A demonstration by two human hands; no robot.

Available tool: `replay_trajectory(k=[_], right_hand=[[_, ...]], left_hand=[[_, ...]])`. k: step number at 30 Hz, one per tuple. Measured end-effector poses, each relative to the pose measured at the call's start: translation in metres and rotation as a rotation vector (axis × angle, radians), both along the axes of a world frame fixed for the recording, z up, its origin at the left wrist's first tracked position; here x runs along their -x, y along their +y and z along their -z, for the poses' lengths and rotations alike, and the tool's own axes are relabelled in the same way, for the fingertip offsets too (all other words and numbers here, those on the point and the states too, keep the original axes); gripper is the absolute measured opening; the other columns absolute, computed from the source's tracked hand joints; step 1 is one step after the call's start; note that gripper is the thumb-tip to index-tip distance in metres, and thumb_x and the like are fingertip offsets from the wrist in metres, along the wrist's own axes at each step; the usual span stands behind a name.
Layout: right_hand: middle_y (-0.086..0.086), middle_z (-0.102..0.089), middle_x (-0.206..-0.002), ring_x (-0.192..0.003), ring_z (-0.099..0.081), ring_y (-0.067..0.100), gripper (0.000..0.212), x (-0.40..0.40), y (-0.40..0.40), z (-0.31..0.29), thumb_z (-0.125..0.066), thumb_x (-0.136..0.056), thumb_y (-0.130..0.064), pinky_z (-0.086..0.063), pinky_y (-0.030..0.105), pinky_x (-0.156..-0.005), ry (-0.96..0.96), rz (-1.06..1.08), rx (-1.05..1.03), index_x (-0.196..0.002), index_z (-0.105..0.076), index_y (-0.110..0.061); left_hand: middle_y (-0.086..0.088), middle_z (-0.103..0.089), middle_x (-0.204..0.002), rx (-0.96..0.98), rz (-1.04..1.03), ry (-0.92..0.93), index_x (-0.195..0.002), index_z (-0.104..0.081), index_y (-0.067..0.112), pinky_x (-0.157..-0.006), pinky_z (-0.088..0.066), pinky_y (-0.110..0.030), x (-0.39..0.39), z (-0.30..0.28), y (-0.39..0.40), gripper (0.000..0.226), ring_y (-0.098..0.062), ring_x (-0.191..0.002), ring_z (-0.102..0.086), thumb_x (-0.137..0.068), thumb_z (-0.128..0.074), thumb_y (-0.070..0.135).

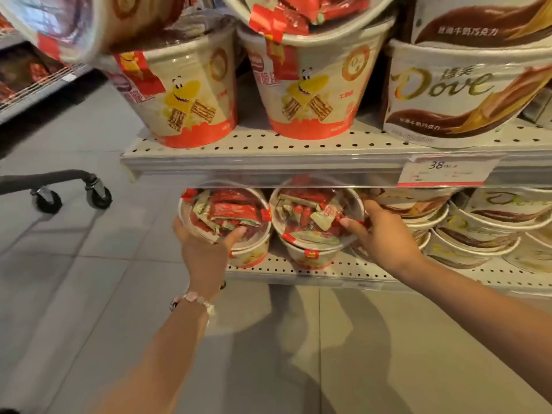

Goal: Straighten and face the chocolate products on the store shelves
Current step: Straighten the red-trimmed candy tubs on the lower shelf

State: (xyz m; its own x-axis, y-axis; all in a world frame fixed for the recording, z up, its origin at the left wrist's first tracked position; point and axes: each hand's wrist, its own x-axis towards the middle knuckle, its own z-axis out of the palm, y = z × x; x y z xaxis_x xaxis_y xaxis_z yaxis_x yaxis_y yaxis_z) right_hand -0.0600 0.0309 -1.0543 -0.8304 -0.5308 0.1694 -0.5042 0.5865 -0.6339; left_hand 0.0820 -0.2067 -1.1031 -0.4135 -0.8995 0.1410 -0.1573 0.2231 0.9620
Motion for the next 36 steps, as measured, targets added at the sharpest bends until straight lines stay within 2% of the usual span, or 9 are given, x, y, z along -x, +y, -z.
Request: replay_trajectory(k=[2, 6, 9, 13, 16, 21, 24, 28, 36], right_hand=[[-0.005, -0.058, -0.077, -0.071, -0.058, 0.020, 0.015, 0.001, 0.002, 0.001, -0.057, -0.090, -0.035, -0.040, 0.031, -0.062, -0.018, -0.048, 0.046, -0.091, -0.048, -0.022], [-0.002, -0.066, -0.084, -0.071, -0.065, 0.018, 0.017, 0.007, 0.003, 0.005, -0.056, -0.090, -0.039, -0.054, 0.033, -0.064, -0.022, -0.113, 0.144, -0.094, -0.054, -0.022], [-0.016, -0.058, -0.068, -0.063, -0.057, 0.002, 0.015, 0.008, -0.001, 0.001, -0.055, -0.090, -0.040, -0.039, 0.012, -0.055, -0.018, -0.134, 0.219, -0.082, -0.055, -0.027], [-0.009, -0.058, -0.051, -0.052, -0.056, 0.003, 0.028, 0.006, -0.010, -0.013, -0.054, -0.091, -0.036, -0.037, 0.015, -0.049, -0.131, -0.117, 0.325, -0.067, -0.059, -0.024], [-0.003, -0.061, -0.057, -0.051, -0.056, 0.008, 0.029, 0.006, -0.018, -0.017, -0.055, -0.091, -0.034, -0.042, 0.026, -0.051, -0.277, -0.050, 0.413, -0.071, -0.064, -0.014], [0.000, -0.051, -0.045, -0.029, -0.043, 0.002, 0.029, 0.014, -0.031, -0.016, -0.055, -0.092, -0.028, -0.034, 0.015, -0.033, -0.466, 0.113, 0.570, -0.067, -0.055, -0.013], [0.008, -0.049, -0.055, -0.026, -0.041, 0.001, 0.025, 0.015, -0.035, -0.024, -0.054, -0.093, -0.023, -0.036, 0.014, -0.031, -0.629, 0.175, 0.622, -0.071, -0.053, -0.011], [0.007, -0.048, -0.058, -0.027, -0.042, 0.001, 0.022, 0.010, -0.033, -0.029, -0.053, -0.094, -0.020, -0.040, 0.015, -0.033, -0.746, 0.230, 0.659, -0.074, -0.053, -0.010], [0.004, -0.052, -0.044, -0.032, -0.046, 0.007, 0.035, -0.003, -0.029, -0.009, -0.039, -0.098, -0.027, -0.044, 0.018, -0.038, -0.731, 0.213, 0.704, -0.074, -0.054, -0.007]], left_hand=[[0.015, -0.052, -0.114, 0.010, 0.005, 0.042, -0.135, -0.028, 0.023, -0.077, -0.045, -0.005, -0.001, 0.000, 0.001, 0.106, 0.005, -0.101, -0.056, -0.050, -0.090, 0.031], [0.009, -0.052, -0.125, -0.014, 0.045, 0.110, -0.135, -0.026, 0.035, -0.089, -0.051, -0.032, -0.005, -0.004, -0.001, 0.110, -0.007, -0.113, -0.055, -0.047, -0.092, 0.025], [0.023, -0.056, -0.110, 0.087, 0.041, 0.099, -0.129, -0.035, 0.035, -0.078, -0.054, -0.023, -0.013, -0.017, -0.005, 0.099, 0.001, -0.101, -0.060, -0.048, -0.092, 0.027], [0.020, -0.061, -0.099, 0.001, 0.011, 0.078, -0.114, -0.048, 0.030, -0.070, -0.056, -0.023, -0.021, -0.048, -0.009, 0.064, 0.002, -0.087, -0.065, -0.062, -0.086, 0.025], [0.008, -0.066, -0.085, -0.172, 0.025, 0.032, -0.090, -0.055, 0.029, -0.056, -0.051, -0.023, -0.016, -0.060, -0.018, 0.035, -0.010, -0.075, -0.065, -0.068, -0.082, 0.021], [0.005, -0.060, -0.061, -0.314, 0.148, 0.006, -0.078, -0.058, 0.022, -0.041, -0.038, -0.012, -0.007, -0.057, -0.039, 0.021, -0.004, -0.049, -0.051, -0.072, -0.078, 0.020], [0.004, -0.060, -0.066, -0.323, 0.184, -0.039, -0.084, -0.057, 0.021, -0.046, -0.037, -0.019, -0.004, -0.057, -0.043, 0.025, -0.007, -0.055, -0.048, -0.072, -0.078, 0.024], [0.006, -0.065, -0.089, -0.265, 0.181, -0.081, -0.095, -0.056, 0.029, -0.065, -0.039, -0.030, -0.004, -0.052, -0.043, 0.027, -0.016, -0.087, -0.056, -0.076, -0.071, 0.040], [0.001, -0.059, -0.126, -0.155, 0.569, 0.045, -0.134, -0.041, 0.026, -0.085, -0.048, -0.035, -0.016, -0.033, -0.051, 0.086, -0.016, -0.114, -0.057, -0.058, -0.080, 0.039]])
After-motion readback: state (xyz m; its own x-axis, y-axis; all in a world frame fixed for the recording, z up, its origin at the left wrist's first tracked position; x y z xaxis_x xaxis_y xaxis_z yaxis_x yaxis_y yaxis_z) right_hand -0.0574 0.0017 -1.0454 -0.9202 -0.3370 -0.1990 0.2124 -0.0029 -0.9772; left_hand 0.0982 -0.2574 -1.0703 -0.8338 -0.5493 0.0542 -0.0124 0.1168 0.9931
